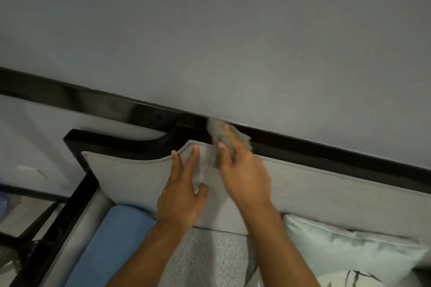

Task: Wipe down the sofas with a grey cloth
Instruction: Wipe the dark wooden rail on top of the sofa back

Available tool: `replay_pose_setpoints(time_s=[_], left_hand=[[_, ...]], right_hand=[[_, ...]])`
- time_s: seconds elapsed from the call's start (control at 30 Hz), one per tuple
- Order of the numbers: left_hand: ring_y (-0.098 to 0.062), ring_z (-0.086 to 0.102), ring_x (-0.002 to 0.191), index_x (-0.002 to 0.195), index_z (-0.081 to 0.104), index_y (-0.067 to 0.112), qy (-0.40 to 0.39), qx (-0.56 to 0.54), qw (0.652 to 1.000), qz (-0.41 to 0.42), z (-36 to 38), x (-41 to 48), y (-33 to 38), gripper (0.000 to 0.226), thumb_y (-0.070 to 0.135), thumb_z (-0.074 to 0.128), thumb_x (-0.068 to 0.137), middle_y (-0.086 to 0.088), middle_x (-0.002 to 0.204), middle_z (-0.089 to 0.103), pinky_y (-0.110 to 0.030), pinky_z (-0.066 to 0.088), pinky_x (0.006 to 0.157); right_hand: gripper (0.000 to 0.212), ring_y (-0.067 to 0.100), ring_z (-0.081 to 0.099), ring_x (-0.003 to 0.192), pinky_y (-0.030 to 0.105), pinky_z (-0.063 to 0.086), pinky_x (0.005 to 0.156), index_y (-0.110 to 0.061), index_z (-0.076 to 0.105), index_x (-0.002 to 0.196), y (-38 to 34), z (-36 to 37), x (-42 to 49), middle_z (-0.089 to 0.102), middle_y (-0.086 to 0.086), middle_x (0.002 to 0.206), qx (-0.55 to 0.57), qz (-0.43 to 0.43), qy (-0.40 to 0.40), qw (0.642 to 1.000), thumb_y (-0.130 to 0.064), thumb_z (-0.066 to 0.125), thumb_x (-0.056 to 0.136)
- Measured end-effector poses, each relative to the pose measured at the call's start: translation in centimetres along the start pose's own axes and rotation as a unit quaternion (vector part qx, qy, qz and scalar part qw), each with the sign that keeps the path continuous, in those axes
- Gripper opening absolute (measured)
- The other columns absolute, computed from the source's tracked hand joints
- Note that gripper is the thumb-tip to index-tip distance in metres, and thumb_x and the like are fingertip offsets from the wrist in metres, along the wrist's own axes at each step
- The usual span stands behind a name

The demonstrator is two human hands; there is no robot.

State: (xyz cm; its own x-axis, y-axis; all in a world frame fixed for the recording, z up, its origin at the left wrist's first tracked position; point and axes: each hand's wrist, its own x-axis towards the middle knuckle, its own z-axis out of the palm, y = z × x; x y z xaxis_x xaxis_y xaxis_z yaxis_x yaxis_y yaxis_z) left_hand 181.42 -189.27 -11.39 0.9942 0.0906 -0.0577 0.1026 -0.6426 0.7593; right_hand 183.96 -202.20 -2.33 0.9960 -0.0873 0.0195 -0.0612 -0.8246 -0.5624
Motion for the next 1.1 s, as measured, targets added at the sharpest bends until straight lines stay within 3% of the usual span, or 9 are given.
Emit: replay_pose_setpoints(time_s=[0.13,0.27,0.47,0.67,0.77,0.9,1.03,1.1], left_hand=[[-0.027,0.047,0.142,0.141,-0.026,0.069,0.024,-0.034,0.999,-0.019,1.2,-0.4,1.1,0.102,0.038,0.061,0.098,0.011,0.165,-0.032,-0.03,0.049,0.078],[-0.034,0.026,0.154,0.144,-0.023,0.068,0.059,-0.056,0.996,-0.031,2.8,-0.2,1.4,0.109,0.038,0.068,0.094,0.008,0.166,-0.031,-0.049,0.054,0.097],[-0.04,0.018,0.155,0.148,-0.021,0.063,0.094,-0.043,0.994,-0.025,4.1,0.0,1.2,0.113,0.036,0.072,0.091,-0.001,0.169,-0.023,-0.062,0.044,0.104],[-0.035,0.025,0.154,0.144,-0.022,0.069,0.07,-0.042,0.996,-0.026,3.0,-0.3,1.1,0.112,0.032,0.07,0.093,0.004,0.169,-0.024,-0.052,0.049,0.103],[-0.031,0.023,0.155,0.143,-0.021,0.071,0.047,-0.051,0.997,-0.023,2.3,-0.3,1.0,0.111,0.032,0.07,0.094,0.005,0.168,-0.024,-0.047,0.049,0.105],[-0.023,0.012,0.158,0.14,-0.019,0.075,0.026,-0.059,0.998,-0.004,1.0,0.0,0.2,0.106,0.032,0.067,0.094,0.004,0.17,-0.019,-0.041,0.043,0.113],[-0.015,0.026,0.153,0.129,-0.019,0.077,0.029,-0.07,0.997,0.011,0.3,0.0,-1.3,0.096,0.038,0.063,0.098,0.01,0.17,-0.008,-0.021,0.037,0.104],[-0.014,0.026,0.152,0.127,-0.018,0.081,0.042,-0.106,0.993,-0.004,-0.3,-0.2,-2.6,0.097,0.034,0.062,0.098,0.013,0.17,-0.006,-0.024,0.039,0.109]], right_hand=[[0.048,0.039,0.065,0.107,0.044,0.05,0.087,-0.055,0.034,0.146,10.1,-6.7,-1.0,0.068,0.015,0.123,-0.014,0.135,0.107,0.985,-0.059,0.038,0.098],[0.046,0.04,0.06,0.117,0.043,0.046,0.095,-0.04,0.044,0.146,13.0,-8.9,-0.6,0.059,0.007,0.14,0.052,0.177,0.182,0.966,-0.047,0.045,0.101],[0.049,0.033,0.065,0.107,0.043,0.052,0.09,-0.058,0.026,0.147,7.4,-4.4,0.3,0.067,0.006,0.124,0.014,0.07,0.051,0.996,-0.063,0.033,0.098],[0.049,0.04,0.061,0.113,0.047,0.048,0.093,-0.057,0.032,0.146,12.3,-8.3,-0.8,0.064,0.016,0.128,0.028,0.164,0.117,0.979,-0.062,0.037,0.097],[0.05,0.038,0.06,0.117,0.047,0.046,0.096,-0.052,0.034,0.147,8.8,-7.1,-0.7,0.06,0.01,0.137,0.033,0.13,0.105,0.985,-0.06,0.037,0.098],[0.05,0.032,0.06,0.118,0.042,0.048,0.095,-0.054,0.03,0.148,0.7,-1.7,0.8,0.059,0.001,0.139,0.011,0.008,0.026,1.0,-0.061,0.033,0.099],[0.05,0.026,0.059,0.12,0.038,0.048,0.093,-0.051,0.027,0.151,-5.9,2.8,2.4,0.058,-0.001,0.14,-0.029,-0.075,-0.035,0.996,-0.06,0.029,0.102],[0.05,0.026,0.06,0.118,0.038,0.049,0.091,-0.05,0.025,0.152,-6.9,3.6,2.6,0.06,0.0,0.138,-0.035,-0.082,-0.032,0.996,-0.059,0.028,0.103]])
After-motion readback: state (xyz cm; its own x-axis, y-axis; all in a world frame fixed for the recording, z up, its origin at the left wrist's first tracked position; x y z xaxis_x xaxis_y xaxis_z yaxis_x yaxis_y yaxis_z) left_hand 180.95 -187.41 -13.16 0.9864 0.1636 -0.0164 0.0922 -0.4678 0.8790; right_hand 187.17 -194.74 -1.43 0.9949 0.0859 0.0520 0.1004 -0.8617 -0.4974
